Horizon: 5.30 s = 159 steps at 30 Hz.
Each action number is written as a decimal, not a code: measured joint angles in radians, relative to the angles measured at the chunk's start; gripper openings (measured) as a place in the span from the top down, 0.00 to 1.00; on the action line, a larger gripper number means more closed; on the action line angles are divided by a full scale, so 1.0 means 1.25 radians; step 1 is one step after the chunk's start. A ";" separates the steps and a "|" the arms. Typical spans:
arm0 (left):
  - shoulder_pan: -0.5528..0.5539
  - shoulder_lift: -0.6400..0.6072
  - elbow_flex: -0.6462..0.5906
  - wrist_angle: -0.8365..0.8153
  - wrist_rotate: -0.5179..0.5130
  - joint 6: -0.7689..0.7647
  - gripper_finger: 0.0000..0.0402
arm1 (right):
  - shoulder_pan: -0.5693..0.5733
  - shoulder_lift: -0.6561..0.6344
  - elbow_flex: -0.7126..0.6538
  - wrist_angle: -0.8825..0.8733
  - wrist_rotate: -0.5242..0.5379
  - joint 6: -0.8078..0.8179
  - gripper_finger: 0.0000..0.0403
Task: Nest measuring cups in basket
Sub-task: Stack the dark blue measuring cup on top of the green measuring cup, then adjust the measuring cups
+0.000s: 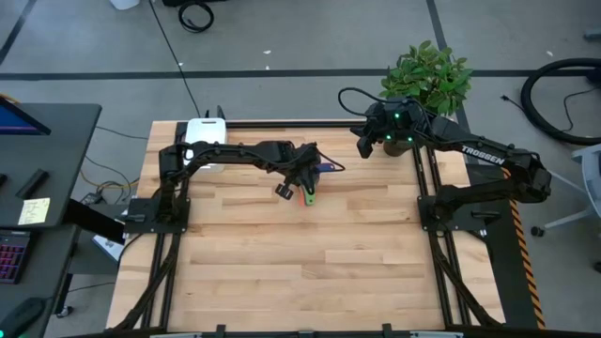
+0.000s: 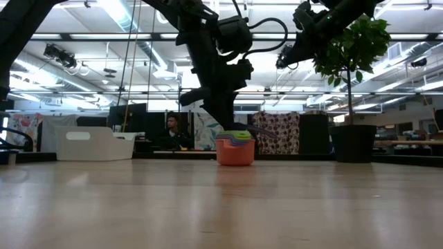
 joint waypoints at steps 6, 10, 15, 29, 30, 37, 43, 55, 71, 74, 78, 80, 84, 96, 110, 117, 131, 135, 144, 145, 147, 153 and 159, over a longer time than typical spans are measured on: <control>0.000 0.000 0.000 -0.007 0.002 -0.018 0.93 | 0.000 0.000 0.000 0.000 0.000 0.000 0.99; 0.000 0.000 0.000 -0.007 0.002 -0.018 0.96 | 0.000 0.000 0.000 0.000 -0.001 0.000 0.99; 0.000 0.000 0.000 -0.007 0.008 -0.019 0.85 | 0.000 0.000 0.000 0.000 -0.002 0.003 0.99; -0.002 -0.016 0.008 -0.046 -0.100 -0.081 0.67 | 0.000 0.000 0.000 0.000 -0.058 0.024 0.99; -0.005 -0.021 0.019 -0.065 -0.114 -0.082 0.67 | 0.000 0.000 0.000 -0.001 -0.064 0.024 0.99; -0.010 -0.041 0.142 -0.169 -0.123 -0.176 0.67 | -0.004 0.001 0.000 -0.032 -0.081 0.027 0.99; 0.038 -0.040 0.160 -0.234 -0.018 -0.401 0.67 | -0.013 0.047 0.000 -0.065 -0.057 0.057 0.99; 0.152 -0.039 -0.028 -0.111 0.129 -0.626 0.85 | -0.019 0.192 0.000 -0.064 -0.088 0.066 0.99; 0.152 -0.037 -0.176 0.134 0.183 -0.640 0.99 | -0.001 0.388 0.000 0.020 -0.146 0.088 0.99; 0.152 -0.037 -0.201 0.137 0.184 -0.659 0.99 | 0.003 0.407 0.000 0.026 -0.157 0.101 0.99; 0.152 -0.036 -0.240 0.173 0.199 -0.686 0.99 | 0.016 0.440 0.000 0.025 -0.163 0.100 0.99; 0.151 -0.036 -0.262 0.192 0.222 -0.707 0.99 | 0.025 0.454 0.000 0.025 -0.163 0.100 0.99; 0.141 -0.036 -0.292 0.239 0.234 -0.734 0.99 | 0.039 0.466 0.000 0.024 -0.181 0.102 0.99; 0.060 -0.036 -0.294 0.365 0.267 -0.798 0.99 | 0.084 0.461 0.000 0.026 -0.246 0.143 0.99; 0.026 -0.035 -0.294 0.460 0.267 -0.856 0.99 | 0.135 0.461 0.000 0.051 -0.247 0.183 0.99; 0.027 -0.035 -0.294 0.478 0.267 -0.877 0.99 | 0.134 0.461 0.000 0.057 -0.246 0.183 0.99; 0.023 -0.035 -0.294 0.467 0.267 -0.895 0.99 | 0.134 0.460 0.000 0.010 -0.233 0.199 0.99; 0.023 -0.035 -0.294 0.448 0.267 -0.894 0.99 | 0.134 0.460 0.000 -0.041 -0.201 0.225 0.99; 0.021 -0.035 -0.294 0.450 0.294 -0.939 0.99 | 0.144 0.460 0.000 -0.051 -0.225 0.228 0.99; 0.021 -0.035 -0.294 0.450 0.295 -0.940 0.99 | 0.145 0.460 0.000 -0.049 -0.225 0.227 0.99; 0.018 -0.035 -0.294 0.451 0.297 -0.940 0.99 | 0.144 0.463 0.000 -0.037 -0.228 0.227 0.99; 0.012 -0.035 -0.294 0.499 0.309 -0.941 0.99 | 0.144 0.464 0.000 0.004 -0.230 0.225 0.99; 0.009 -0.035 -0.294 0.525 0.312 -0.946 0.99 | 0.144 0.464 0.000 0.042 -0.238 0.239 0.99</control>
